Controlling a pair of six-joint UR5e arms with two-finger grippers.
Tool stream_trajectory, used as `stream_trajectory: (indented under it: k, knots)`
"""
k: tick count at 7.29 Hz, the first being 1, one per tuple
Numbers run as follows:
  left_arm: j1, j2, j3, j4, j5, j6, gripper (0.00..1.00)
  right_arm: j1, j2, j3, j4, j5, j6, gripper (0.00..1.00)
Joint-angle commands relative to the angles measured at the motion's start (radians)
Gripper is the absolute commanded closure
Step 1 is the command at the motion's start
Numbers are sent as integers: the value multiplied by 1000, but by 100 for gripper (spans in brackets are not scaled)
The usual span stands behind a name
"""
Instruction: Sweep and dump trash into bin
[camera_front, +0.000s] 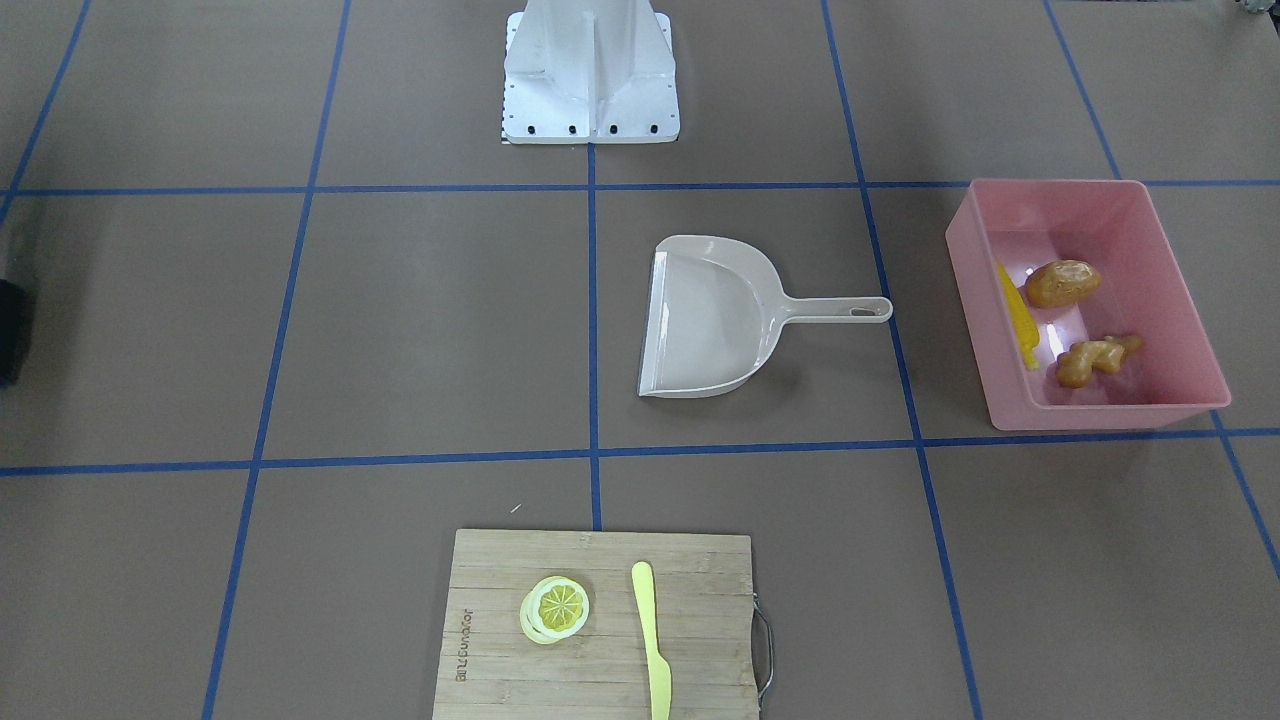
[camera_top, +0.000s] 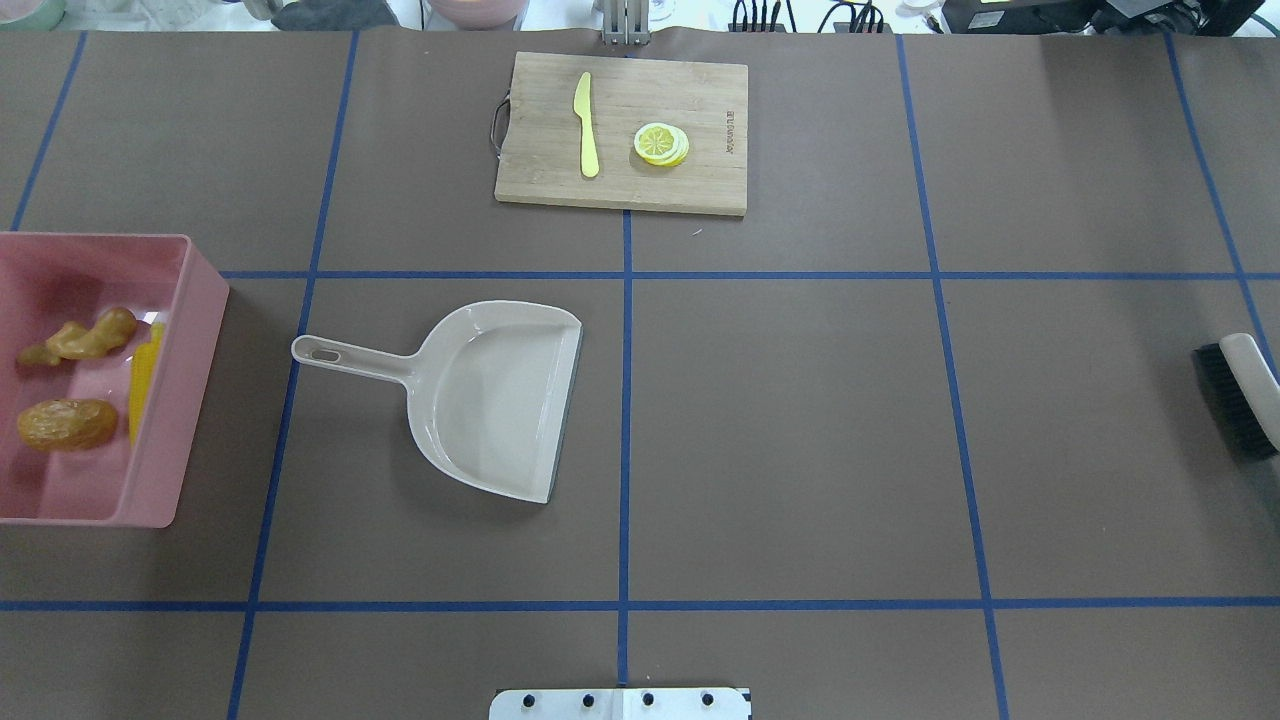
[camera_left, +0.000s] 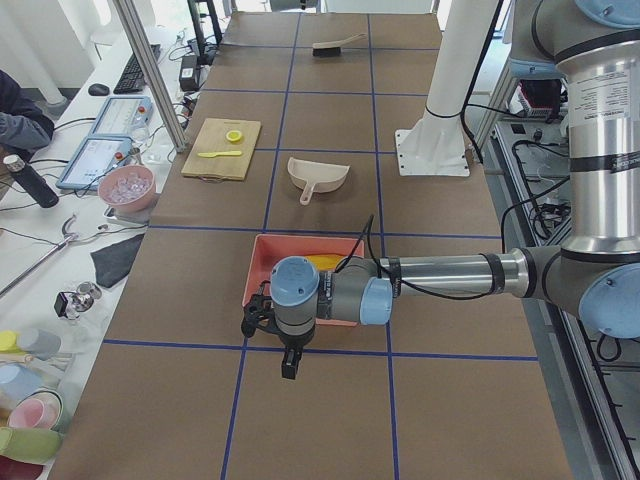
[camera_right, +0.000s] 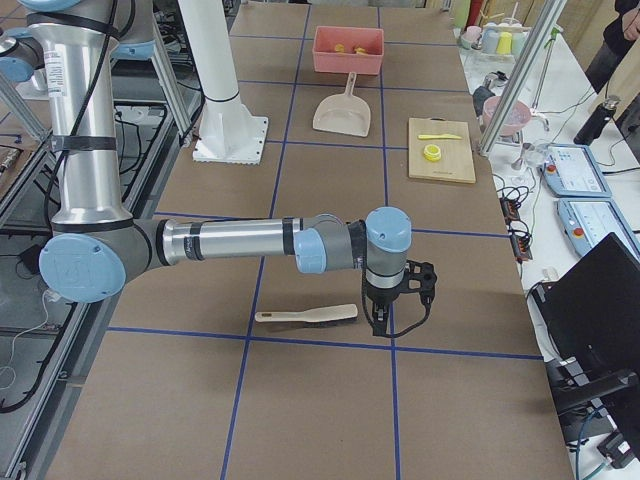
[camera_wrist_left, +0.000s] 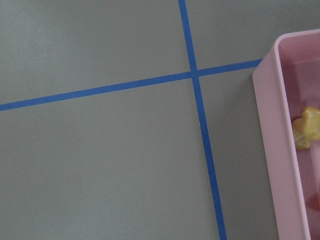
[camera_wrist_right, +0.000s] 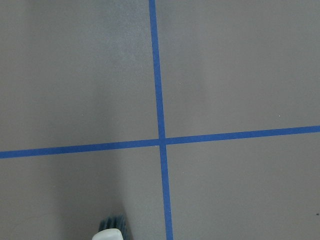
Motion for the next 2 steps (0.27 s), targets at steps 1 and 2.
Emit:
stream_trajectory:
  k: [1,2]
  knots:
    - [-3,23,4,-2,0,1,2,0,0,-1,0,0,1,0]
    - [0,29,-2,-2,0,0,2,0,2,-3,0,0,1,0]
